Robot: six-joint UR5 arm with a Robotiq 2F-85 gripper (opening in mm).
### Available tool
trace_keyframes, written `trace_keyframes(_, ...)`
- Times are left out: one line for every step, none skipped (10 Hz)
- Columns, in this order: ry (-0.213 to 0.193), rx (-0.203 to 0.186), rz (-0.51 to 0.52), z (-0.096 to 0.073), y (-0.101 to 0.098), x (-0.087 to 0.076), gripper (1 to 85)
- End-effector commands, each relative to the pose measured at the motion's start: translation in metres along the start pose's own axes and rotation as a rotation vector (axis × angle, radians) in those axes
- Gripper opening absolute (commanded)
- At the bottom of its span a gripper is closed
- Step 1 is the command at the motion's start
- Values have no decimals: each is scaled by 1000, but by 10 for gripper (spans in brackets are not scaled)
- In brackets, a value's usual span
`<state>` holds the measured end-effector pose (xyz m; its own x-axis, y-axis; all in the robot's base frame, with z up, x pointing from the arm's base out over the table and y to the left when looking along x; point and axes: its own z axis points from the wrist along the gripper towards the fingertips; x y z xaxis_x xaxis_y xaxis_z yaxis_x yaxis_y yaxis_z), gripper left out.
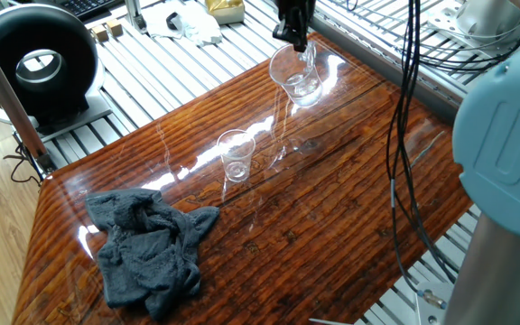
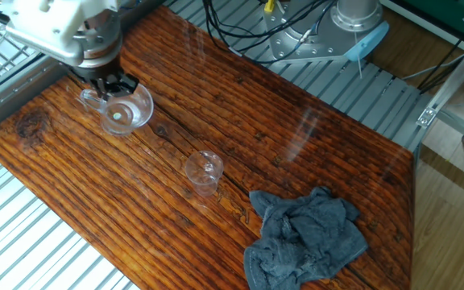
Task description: Pour the water from one cup into another empty cup
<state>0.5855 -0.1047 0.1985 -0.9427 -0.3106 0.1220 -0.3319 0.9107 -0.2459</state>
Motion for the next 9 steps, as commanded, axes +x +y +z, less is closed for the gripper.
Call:
trace_keyframes(-25, 37, -90, -1, -8, -6, 10)
trace_keyframes(-30, 19, -104, -1, -4, -7, 10)
trace_keyframes(-36, 25, -99, -1, -5, -9, 10)
trace_keyframes(-8, 69, -69, -2, -17, -2, 10)
trace_keyframes(-4, 64, -49, -3, -14, -2, 10)
trace_keyframes(-3, 29, -20, -10, 1, -6, 10)
trace_keyframes(11, 15, 14, -19, 12, -9, 10)
trace_keyframes(26, -2, 49, -30, 28, -11, 10)
trace_keyframes(28, -30, 80, -39, 46, -16, 10)
